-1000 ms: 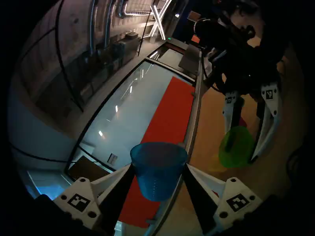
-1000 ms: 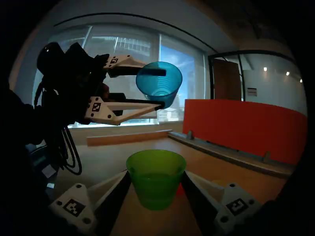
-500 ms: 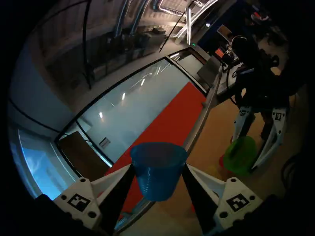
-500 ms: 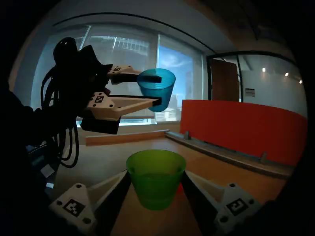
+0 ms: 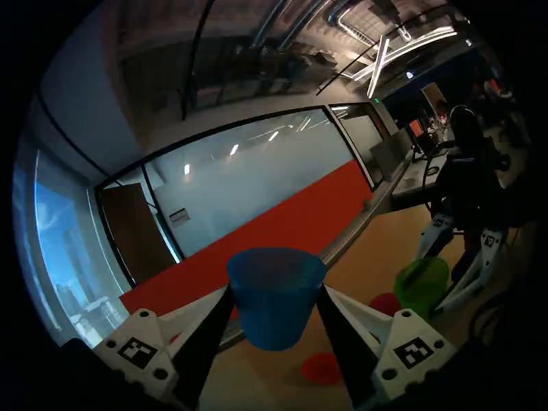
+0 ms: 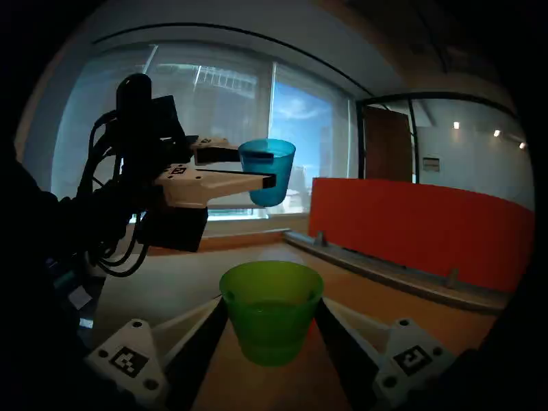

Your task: Pour water

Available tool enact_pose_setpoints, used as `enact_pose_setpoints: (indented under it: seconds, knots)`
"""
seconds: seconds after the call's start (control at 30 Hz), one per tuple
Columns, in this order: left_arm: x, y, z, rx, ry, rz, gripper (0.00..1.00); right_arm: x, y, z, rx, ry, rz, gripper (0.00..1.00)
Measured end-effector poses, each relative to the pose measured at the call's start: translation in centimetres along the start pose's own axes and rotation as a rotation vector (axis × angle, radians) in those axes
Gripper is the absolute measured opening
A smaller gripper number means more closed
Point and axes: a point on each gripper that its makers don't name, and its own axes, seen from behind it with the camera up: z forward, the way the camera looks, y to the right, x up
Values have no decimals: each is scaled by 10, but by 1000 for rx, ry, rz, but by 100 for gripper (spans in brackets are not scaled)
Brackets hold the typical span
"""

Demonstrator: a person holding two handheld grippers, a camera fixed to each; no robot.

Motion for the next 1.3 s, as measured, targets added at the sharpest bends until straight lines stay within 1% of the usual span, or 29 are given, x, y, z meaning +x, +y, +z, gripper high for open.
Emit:
enact_pose_setpoints:
  seconds: [0.2, 0.4, 0.5, 0.6, 0.7, 0.87, 1.1, 1.3]
  knots:
    - [-8, -9, -1, 10, -21, -136, 83, 4, 3, -7, -10, 7, 0, 87]
    - [-12, -12, -3, 0, -26, -278, 83, 7, 4, -12, -18, 9, -4, 87]
    - [-12, -11, -4, -13, -25, -333, 83, 8, 5, -14, -21, 8, -6, 88]
    - [-13, -10, -4, -24, -25, -360, 83, 10, 6, -15, -23, 9, -5, 87]
    - [-16, -10, -5, -25, -30, -355, 83, 13, 6, -16, -25, 8, -3, 88]
    - [-22, -4, -5, -38, -48, -353, 83, 14, 9, -19, -33, -2, -3, 87]
    - [-35, 7, -6, -72, -73, -371, 83, 12, 17, -29, -43, -25, 5, 87]
    - [-51, 20, -5, -99, -109, -353, 83, 5, 29, -43, -65, -58, 4, 87]
